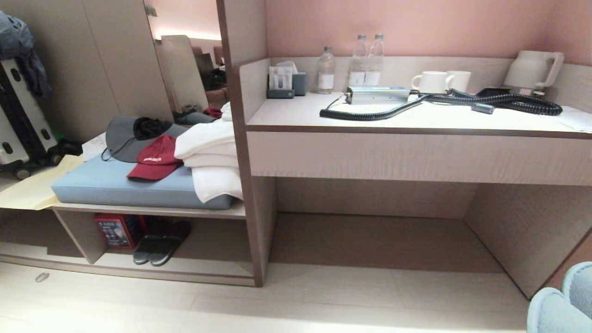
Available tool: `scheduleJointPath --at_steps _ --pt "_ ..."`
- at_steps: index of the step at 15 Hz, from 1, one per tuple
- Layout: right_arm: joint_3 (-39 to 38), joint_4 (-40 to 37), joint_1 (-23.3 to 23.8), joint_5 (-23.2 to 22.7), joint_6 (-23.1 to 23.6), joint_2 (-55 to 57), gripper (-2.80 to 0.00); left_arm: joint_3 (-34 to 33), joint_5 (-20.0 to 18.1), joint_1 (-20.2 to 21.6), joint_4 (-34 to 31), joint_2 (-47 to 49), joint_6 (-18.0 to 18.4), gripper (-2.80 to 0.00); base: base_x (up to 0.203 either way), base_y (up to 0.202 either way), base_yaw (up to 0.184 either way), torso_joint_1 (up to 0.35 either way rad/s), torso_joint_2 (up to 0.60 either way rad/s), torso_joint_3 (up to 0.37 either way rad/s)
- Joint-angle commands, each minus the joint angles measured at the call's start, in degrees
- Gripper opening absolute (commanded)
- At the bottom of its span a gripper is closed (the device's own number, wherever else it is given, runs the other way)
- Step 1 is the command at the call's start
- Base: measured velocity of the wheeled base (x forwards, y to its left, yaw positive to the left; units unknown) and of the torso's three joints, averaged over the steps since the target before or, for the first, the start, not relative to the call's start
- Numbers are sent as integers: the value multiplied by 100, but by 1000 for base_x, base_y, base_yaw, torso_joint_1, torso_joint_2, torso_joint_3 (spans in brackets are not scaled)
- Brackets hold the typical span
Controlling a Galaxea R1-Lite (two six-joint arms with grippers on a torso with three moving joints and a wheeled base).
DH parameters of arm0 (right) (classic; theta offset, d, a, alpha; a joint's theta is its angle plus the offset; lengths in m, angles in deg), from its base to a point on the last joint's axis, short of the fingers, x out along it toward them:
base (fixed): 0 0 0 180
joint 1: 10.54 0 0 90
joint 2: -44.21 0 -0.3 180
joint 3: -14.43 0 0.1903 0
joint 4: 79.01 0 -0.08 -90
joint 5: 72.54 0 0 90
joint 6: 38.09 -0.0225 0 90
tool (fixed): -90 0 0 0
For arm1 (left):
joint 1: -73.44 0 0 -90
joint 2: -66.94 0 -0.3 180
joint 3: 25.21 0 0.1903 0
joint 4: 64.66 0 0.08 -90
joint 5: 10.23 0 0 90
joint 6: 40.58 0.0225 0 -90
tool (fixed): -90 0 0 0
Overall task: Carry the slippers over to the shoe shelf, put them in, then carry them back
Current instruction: Place the slippers on the floor
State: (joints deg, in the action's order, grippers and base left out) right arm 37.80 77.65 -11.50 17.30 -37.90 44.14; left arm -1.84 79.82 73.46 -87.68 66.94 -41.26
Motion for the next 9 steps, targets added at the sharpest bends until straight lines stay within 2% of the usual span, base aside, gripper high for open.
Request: scheduleJointPath --at_steps 1,5,9 --pt "-9 -1 -8 -2 -1 7 -280 0 4 6 0 9 -2 -280 0 -196 3 6 6 6" --pt "-9 1 -4 -2 -1 7 -280 0 4 4 0 0 -11 -280 0 -178 3 1 2 4" --pt "-9 5 -2 -2 -1 7 -280 0 4 -1 0 0 -2 -280 0 -22 2 2 1 1"
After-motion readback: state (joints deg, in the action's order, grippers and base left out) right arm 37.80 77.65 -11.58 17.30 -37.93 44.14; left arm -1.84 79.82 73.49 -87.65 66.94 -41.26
